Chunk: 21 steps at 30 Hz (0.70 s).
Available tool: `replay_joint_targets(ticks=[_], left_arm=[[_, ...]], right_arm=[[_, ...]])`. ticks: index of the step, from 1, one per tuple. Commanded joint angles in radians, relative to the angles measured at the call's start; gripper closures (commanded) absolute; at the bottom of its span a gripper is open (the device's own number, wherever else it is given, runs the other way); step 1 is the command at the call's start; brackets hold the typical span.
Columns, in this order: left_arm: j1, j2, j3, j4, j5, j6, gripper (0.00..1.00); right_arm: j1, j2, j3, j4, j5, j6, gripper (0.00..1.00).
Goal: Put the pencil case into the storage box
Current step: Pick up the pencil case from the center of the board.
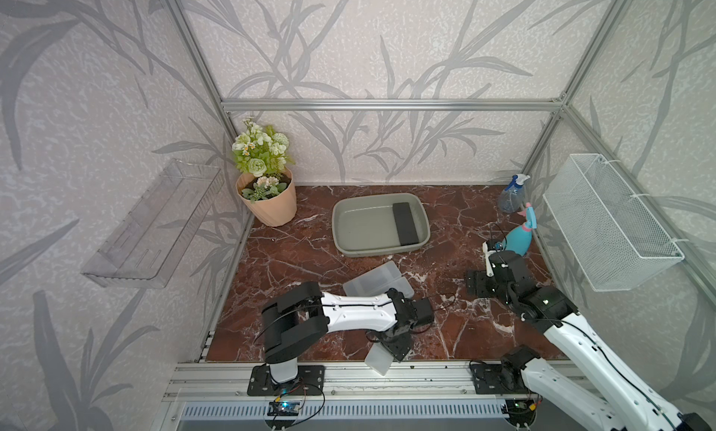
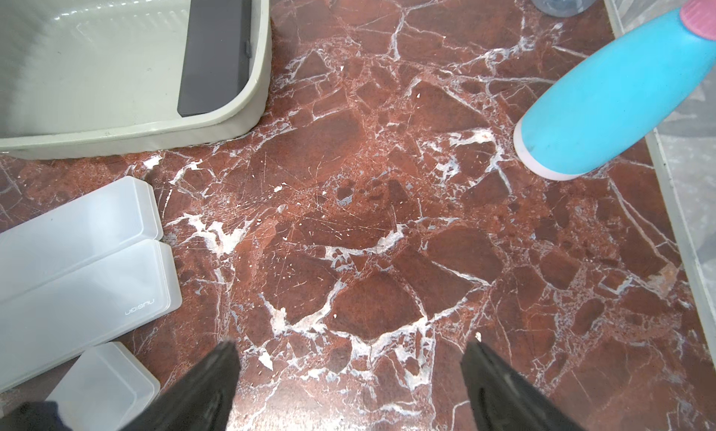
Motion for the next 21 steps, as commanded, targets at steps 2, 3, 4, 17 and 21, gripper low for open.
replay_joint_targets(ticks=[2,3,4,17,21], left_arm=[[0.024,0.037,0.051,0.000,-0.018,0.021,0.09],[0.024,0.044,0.048,0.008,-0.006,0.023,0.09],[0.023,0.050,0.041,0.018,0.004,0.024,0.11],[0.071,0.004,0.430,-0.284,-0.075,0.027,0.40],[0.192,0.053,0.686,-0.433,-0.200,0.029,0.39]], right_arm=[[-0.005,-0.009,-0.009,0.009,-0.001,-0.009,0.05],[-0.004,-0.010,-0.010,0.010,0.000,-0.009,0.05],[-0.005,-0.011,-0.010,0.010,0.001,-0.008,0.06],[-0.004,-0.005,-0.011,0.019,-0.009,-0.010,0.05],[-0.006,-0.002,-0.010,0.019,-0.010,-0.008,0.05]])
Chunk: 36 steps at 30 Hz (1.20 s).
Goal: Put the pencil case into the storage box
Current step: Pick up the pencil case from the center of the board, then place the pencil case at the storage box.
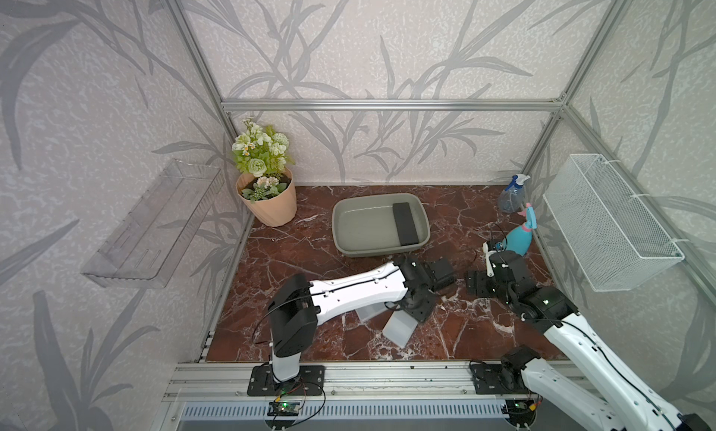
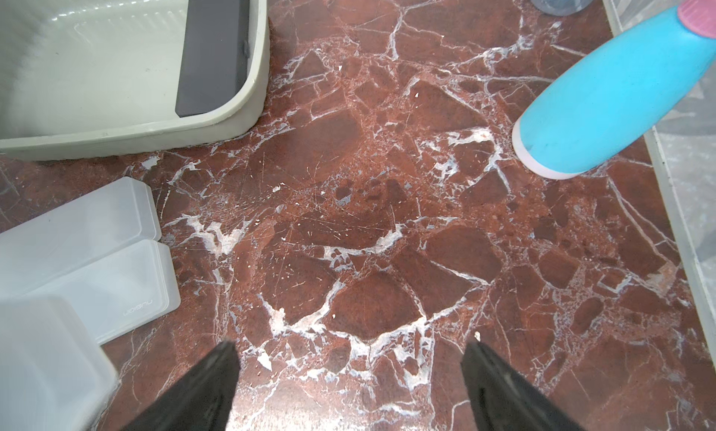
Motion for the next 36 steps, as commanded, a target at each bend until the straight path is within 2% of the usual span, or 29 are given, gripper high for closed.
replay_joint_targets(ticks=[1,4,7,9,12,16,23,36], left_arm=[[0.128,0.041,0.210,-0.207,-0.166,0.023,0.39],[0.261,0.178,0.460,-0.276,-0.220,0.087,0.38],[0.364,0.303,0.670,-0.260,-0.257,0.130,0.39],[0.437,0.372,0.755,-0.235,-0.210,0.132,0.40],[0.525,0.461,0.850,-0.220,-0.200,0.135,0.42],[0.587,0.540,0.881,-0.156,-0.190,0.126,0.42],[0.622,0.654,0.885,-0.096,-0.170,0.102,0.42],[0.713,0.697,0.860,-0.127,-0.233,0.073,0.40]], right_arm=[[-0.004,-0.001,-0.008,0.017,-0.008,-0.006,0.06],[-0.004,-0.003,-0.005,0.019,-0.016,-0.006,0.06],[-0.007,-0.001,0.007,0.015,-0.027,0.005,0.06],[-0.007,-0.001,0.016,0.011,-0.040,0.025,0.06],[-0.004,0.006,0.032,0.026,-0.110,0.030,0.06],[-0.003,0.031,0.048,0.056,-0.185,0.050,0.05],[-0.003,0.128,0.077,0.085,-0.211,0.069,0.05],[-0.003,0.225,0.072,0.155,-0.204,0.062,0.03]])
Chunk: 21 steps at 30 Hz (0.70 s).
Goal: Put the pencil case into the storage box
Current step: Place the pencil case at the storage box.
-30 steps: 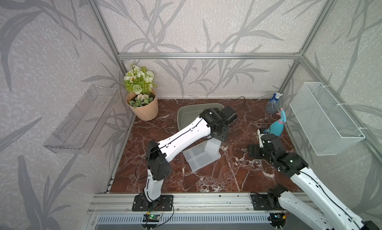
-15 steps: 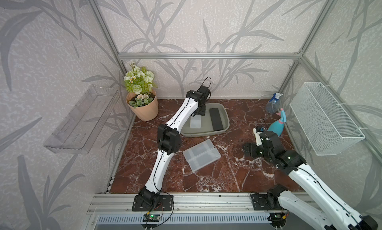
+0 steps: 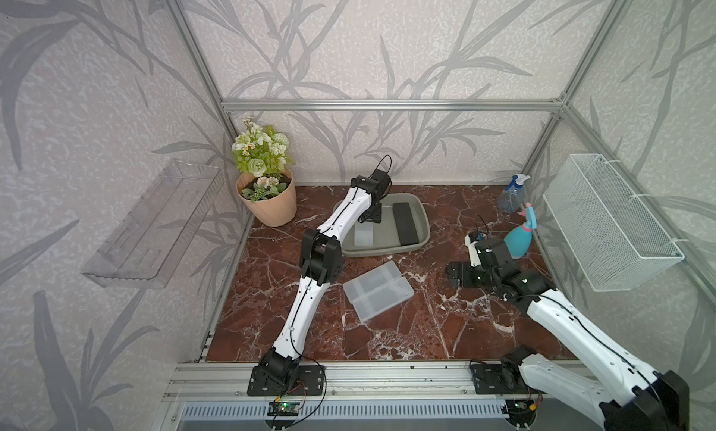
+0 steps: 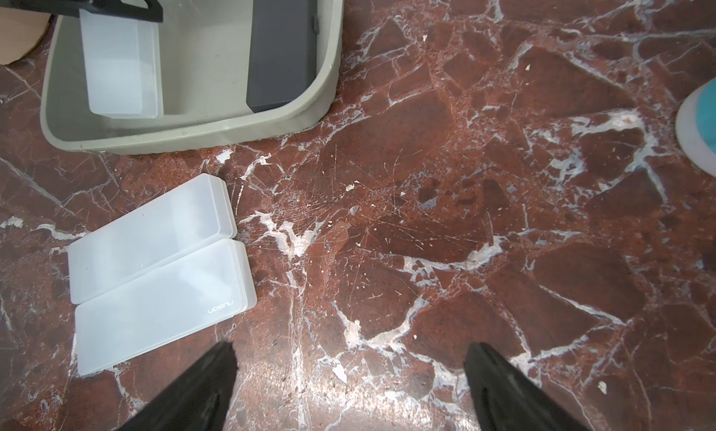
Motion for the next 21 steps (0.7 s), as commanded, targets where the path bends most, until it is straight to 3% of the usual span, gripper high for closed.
replay_joint_targets(ticks=[1,14,21], left_arm=[[0.039,-0.005,0.003,-0.020,-0.042,-0.020,0.40],[0.051,0.013,-0.051,-0.030,0.034,-0.017,0.39],[0.058,0.023,-0.072,-0.047,0.032,-0.024,0.30]], right_arm=[[-0.003,0.015,0.021,0.032,-0.002,0.002,0.03],[-0.004,0.041,0.022,0.044,0.011,-0.002,0.03],[-0.004,0.043,0.022,0.042,0.016,0.003,0.03]])
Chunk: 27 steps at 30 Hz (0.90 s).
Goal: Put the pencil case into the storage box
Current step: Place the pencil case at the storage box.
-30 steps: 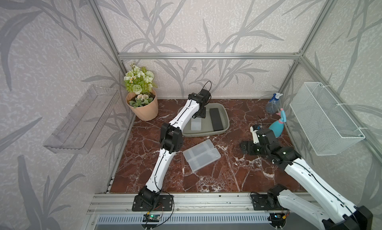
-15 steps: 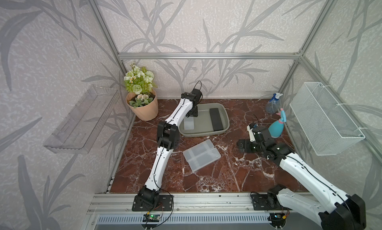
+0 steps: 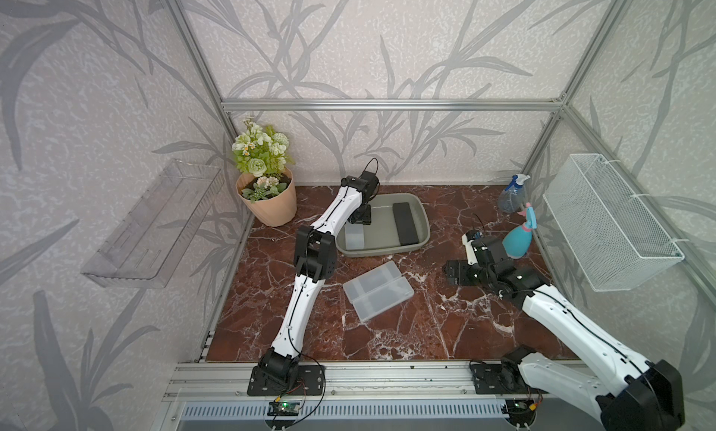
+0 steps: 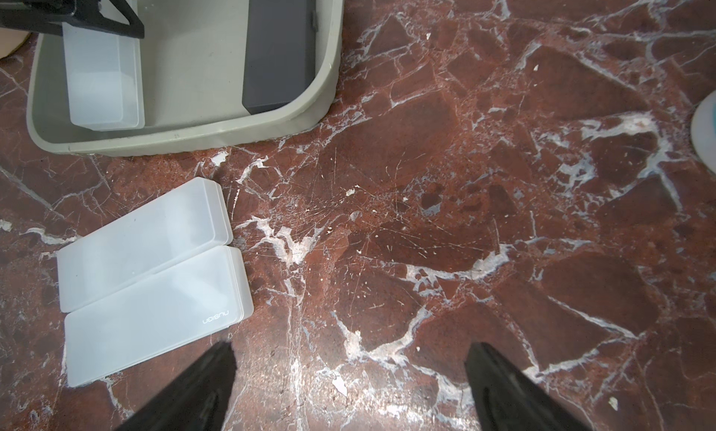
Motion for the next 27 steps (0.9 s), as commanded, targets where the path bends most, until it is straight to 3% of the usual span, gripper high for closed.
replay_joint_targets(ticks=[1,12,19,23,27], left_arm=[[0.005,0.022,-0.011,-0.030,-0.005,-0.010,0.29],[0.016,0.019,-0.011,-0.027,-0.032,-0.012,0.16],[0.015,0.002,0.017,-0.026,-0.035,-0.016,0.15],[0.003,-0.075,0.068,0.016,-0.028,0.009,0.14],[-0.062,-0.232,-0.029,0.067,0.008,0.057,0.15]], right_arm=[[-0.003,0.000,0.023,0.007,0.018,0.007,0.03],[-0.004,-0.013,0.021,-0.015,0.037,0.017,0.03],[-0.004,-0.013,0.029,-0.023,0.040,0.004,0.02],[-0.004,-0.013,0.035,-0.024,0.041,0.000,0.02],[-0.005,-0.008,0.040,-0.029,0.042,-0.012,0.02]])
